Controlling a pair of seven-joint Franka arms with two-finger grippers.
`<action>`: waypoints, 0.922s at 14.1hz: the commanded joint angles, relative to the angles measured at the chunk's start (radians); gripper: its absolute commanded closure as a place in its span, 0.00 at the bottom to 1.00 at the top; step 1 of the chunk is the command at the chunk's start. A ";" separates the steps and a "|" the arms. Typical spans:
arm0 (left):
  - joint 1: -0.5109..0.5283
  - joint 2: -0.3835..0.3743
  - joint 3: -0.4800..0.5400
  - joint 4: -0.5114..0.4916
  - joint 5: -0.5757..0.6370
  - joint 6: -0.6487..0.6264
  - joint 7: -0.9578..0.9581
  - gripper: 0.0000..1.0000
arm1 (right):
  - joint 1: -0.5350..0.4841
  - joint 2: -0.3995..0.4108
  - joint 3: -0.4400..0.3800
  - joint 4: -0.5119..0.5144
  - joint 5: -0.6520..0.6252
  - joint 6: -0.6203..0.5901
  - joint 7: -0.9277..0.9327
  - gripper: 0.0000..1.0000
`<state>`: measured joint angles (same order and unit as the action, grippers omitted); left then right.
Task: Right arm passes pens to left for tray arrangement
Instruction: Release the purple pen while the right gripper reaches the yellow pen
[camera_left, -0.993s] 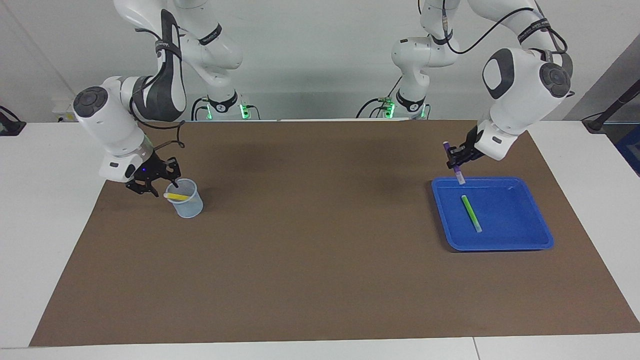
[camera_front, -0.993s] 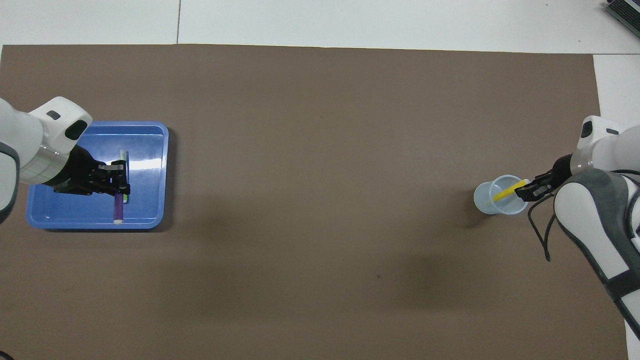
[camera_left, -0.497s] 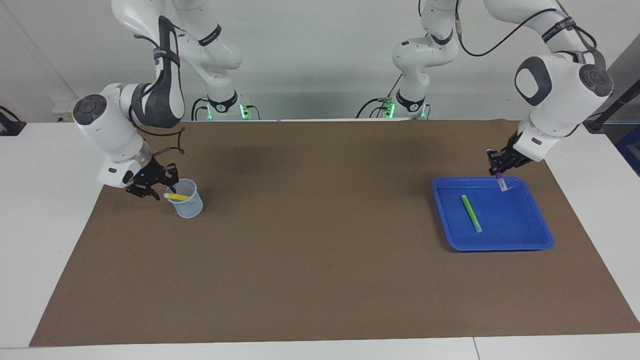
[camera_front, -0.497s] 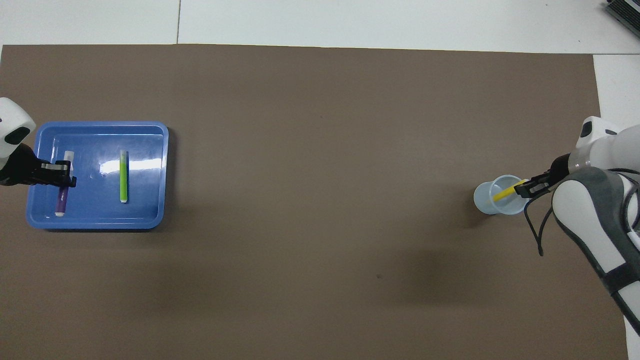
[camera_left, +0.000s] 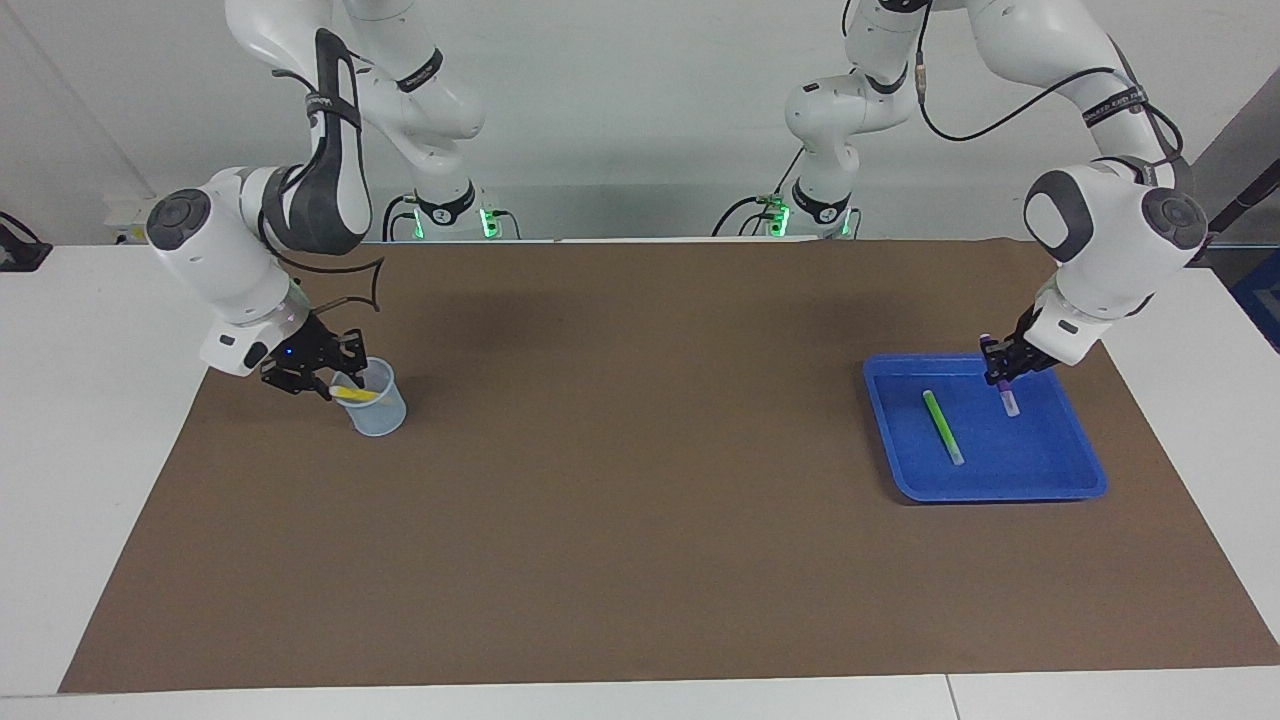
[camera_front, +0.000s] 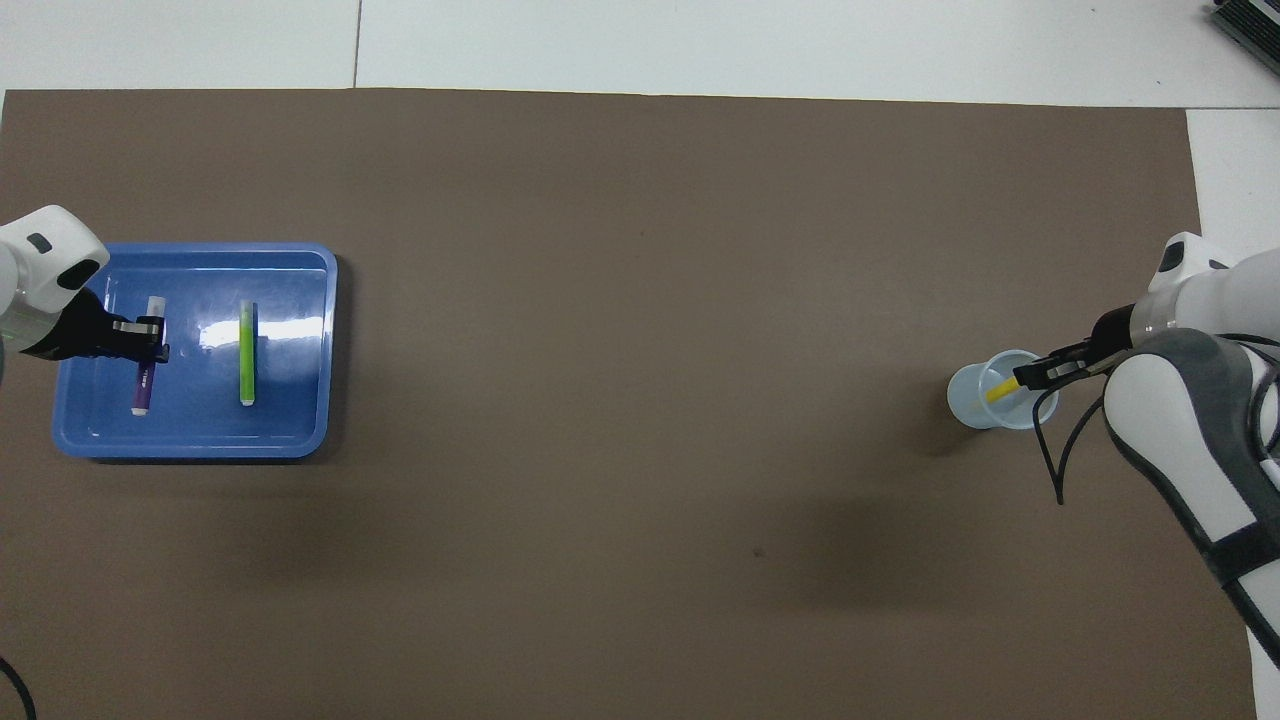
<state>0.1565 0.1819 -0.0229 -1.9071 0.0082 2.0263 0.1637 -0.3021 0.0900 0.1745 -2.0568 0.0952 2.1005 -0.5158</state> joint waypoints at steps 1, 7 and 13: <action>0.021 0.034 -0.009 -0.007 0.018 0.058 0.016 1.00 | -0.008 -0.006 0.007 -0.008 0.012 0.001 0.013 0.71; 0.044 0.111 -0.009 -0.023 0.018 0.173 0.016 1.00 | -0.009 -0.007 0.007 -0.006 0.012 -0.026 0.013 1.00; 0.046 0.133 -0.009 -0.085 0.018 0.299 0.010 1.00 | -0.005 -0.006 0.011 0.105 0.002 -0.163 0.016 1.00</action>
<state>0.1921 0.3181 -0.0241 -1.9478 0.0090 2.2561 0.1720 -0.3020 0.0869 0.1755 -2.0051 0.0995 2.0042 -0.5148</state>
